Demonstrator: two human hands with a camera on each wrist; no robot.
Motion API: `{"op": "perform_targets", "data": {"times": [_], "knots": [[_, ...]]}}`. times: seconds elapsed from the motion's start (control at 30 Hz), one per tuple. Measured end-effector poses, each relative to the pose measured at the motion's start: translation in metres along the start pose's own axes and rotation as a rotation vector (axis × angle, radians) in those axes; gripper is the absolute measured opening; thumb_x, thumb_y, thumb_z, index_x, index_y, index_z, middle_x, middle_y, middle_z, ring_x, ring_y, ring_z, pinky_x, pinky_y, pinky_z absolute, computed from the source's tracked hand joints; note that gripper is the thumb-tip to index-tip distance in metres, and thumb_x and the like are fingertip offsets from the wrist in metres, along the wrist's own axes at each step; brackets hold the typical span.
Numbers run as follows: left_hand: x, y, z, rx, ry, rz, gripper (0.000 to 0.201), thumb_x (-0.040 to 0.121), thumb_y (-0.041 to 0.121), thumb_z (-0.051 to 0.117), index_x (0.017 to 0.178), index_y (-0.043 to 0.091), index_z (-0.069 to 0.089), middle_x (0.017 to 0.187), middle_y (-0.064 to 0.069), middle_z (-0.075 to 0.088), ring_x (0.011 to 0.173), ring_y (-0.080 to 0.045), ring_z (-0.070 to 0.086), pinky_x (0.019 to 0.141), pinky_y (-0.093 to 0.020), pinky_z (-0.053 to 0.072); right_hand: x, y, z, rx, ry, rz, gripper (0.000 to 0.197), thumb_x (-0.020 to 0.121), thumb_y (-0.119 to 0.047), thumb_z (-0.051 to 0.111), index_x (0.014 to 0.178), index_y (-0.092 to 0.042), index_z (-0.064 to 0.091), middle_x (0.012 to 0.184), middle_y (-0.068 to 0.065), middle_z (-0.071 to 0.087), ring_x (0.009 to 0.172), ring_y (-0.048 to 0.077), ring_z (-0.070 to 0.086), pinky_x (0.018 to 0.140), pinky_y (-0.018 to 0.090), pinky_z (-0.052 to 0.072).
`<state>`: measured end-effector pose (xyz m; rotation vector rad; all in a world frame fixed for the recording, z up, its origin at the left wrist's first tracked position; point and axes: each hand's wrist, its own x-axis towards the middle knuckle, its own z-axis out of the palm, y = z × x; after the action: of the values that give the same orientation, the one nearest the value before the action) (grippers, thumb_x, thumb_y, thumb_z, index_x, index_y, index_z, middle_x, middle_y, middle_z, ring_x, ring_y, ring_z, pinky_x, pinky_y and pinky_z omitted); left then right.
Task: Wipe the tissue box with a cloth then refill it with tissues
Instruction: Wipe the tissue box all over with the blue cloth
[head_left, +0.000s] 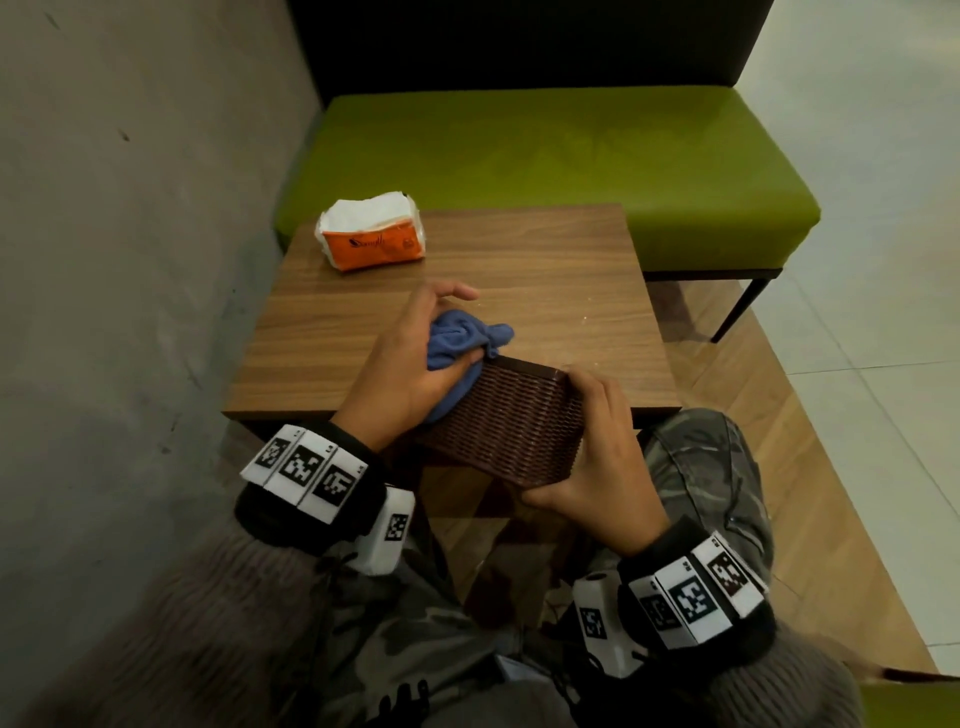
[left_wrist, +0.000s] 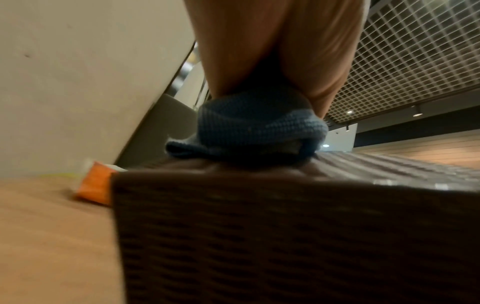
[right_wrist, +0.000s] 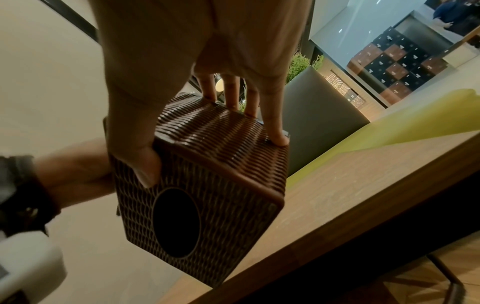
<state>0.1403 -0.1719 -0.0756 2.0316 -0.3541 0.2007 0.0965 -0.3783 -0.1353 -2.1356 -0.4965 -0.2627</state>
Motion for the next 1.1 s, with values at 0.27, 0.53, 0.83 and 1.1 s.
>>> {"op": "perform_targets", "data": {"times": [0.27, 0.53, 0.83, 1.1], "knots": [[-0.006, -0.024, -0.018, 0.044, 0.074, -0.096, 0.052, 0.082, 0.01, 0.07, 0.122, 0.024, 0.04, 0.093, -0.003, 0.066, 0.087, -0.006, 0.064, 0.082, -0.027, 0.051, 0.0, 0.001, 0.004, -0.09, -0.085, 0.007, 0.106, 0.05, -0.038, 0.084, 0.139, -0.014, 0.031, 0.134, 0.01, 0.04, 0.123, 0.025, 0.042, 0.099, 0.035, 0.039], [-0.012, 0.024, 0.03, -0.049, 0.013, 0.073, 0.049, 0.082, 0.01, 0.07, 0.122, 0.022, 0.043, 0.1, -0.005, 0.065, 0.093, -0.009, 0.064, 0.084, -0.025, 0.052, 0.004, -0.001, 0.004, -0.022, -0.074, -0.01, 0.102, 0.052, -0.049, 0.07, 0.14, -0.011, 0.033, 0.133, 0.008, 0.042, 0.122, 0.022, 0.042, 0.101, 0.032, 0.039], [-0.02, -0.054, -0.051, 0.169, 0.195, -0.313, 0.062, 0.079, 0.012, 0.073, 0.13, 0.024, 0.039, 0.106, -0.001, 0.06, 0.101, -0.018, 0.062, 0.085, -0.032, 0.047, -0.003, -0.001, -0.025, 0.094, -0.068, 0.013, 0.099, 0.057, -0.044, 0.078, 0.138, -0.01, 0.035, 0.131, -0.001, 0.041, 0.123, 0.016, 0.045, 0.1, 0.043, 0.047], [-0.032, -0.018, -0.056, -0.029, -0.42, -0.249, 0.13, 0.057, 0.02, 0.089, 0.148, 0.039, -0.002, 0.15, 0.019, 0.024, 0.133, 0.014, 0.028, 0.101, -0.007, 0.033, 0.017, 0.009, -0.052, 0.434, -0.131, 0.124, 0.102, 0.054, -0.035, 0.088, 0.137, -0.038, 0.029, 0.141, -0.014, 0.043, 0.136, 0.007, 0.04, 0.097, 0.037, 0.053]]}}
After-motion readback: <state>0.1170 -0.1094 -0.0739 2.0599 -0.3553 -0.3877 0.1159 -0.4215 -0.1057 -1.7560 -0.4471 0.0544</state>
